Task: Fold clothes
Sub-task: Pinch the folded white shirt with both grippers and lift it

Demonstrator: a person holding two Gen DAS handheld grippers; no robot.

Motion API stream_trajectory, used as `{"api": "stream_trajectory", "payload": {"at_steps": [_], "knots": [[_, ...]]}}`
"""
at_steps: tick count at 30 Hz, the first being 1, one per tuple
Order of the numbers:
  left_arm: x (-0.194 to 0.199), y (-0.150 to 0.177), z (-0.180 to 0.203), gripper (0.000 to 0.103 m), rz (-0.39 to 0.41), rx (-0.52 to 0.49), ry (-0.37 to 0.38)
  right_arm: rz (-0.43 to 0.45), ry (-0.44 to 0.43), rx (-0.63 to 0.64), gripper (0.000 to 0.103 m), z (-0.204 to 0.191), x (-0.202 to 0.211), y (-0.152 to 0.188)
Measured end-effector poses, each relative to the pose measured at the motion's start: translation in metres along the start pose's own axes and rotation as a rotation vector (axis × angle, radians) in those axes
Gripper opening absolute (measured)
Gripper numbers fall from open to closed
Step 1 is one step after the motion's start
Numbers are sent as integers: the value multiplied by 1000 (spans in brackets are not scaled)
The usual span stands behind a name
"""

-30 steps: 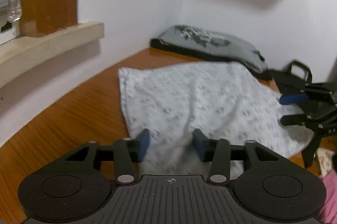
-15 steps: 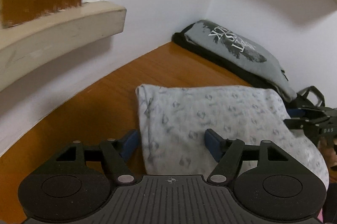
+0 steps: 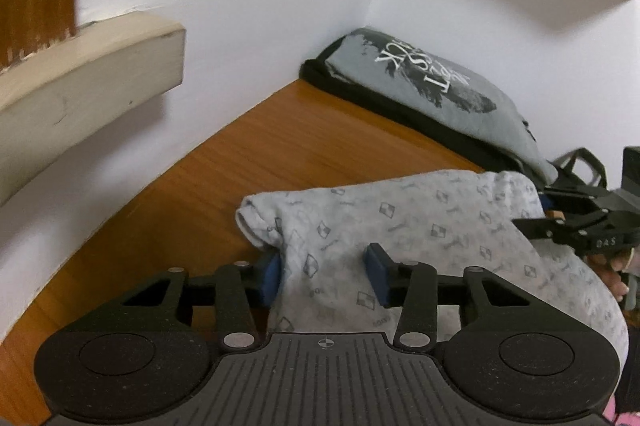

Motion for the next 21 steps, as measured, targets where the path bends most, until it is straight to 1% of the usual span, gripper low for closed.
{"api": "stream_trajectory", "payload": {"at_steps": [2, 4, 5, 7, 11, 14, 19, 21], "knots": [[-1, 0, 0, 32, 1, 10, 10, 2, -15, -3, 31, -2, -2, 0], [-1, 1, 1, 26, 13, 7, 19, 5, -31, -5, 26, -4, -5, 0], [0, 0, 2, 22, 25, -3, 19, 20, -25, 4, 24, -6, -3, -2], [2, -1, 4, 19, 46, -5, 14, 51, -14, 23, 21, -10, 2, -4], [14, -15, 14, 13, 111, -51, 11, 114, 8, 61, 19, -18, 11, -9], [27, -31, 25, 10, 163, -82, 18, 211, 0, 99, 18, -31, 30, -25], [48, -63, 49, 9, 300, -159, 31, 377, 15, 230, 18, -54, 65, -47], [51, -73, 57, 9, 350, -181, 42, 421, 28, 272, 18, -58, 73, -53]]}}
Point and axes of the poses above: each gripper's, at about its wrist camera, not at the fingertips, and x roughly against the way its jaws point, z to its right, y to its underside, the point moved 8 cm from there along -x, roughly the way its jaws point, and after that the axes turned 15 degrees about z, right-handed, at the moved point
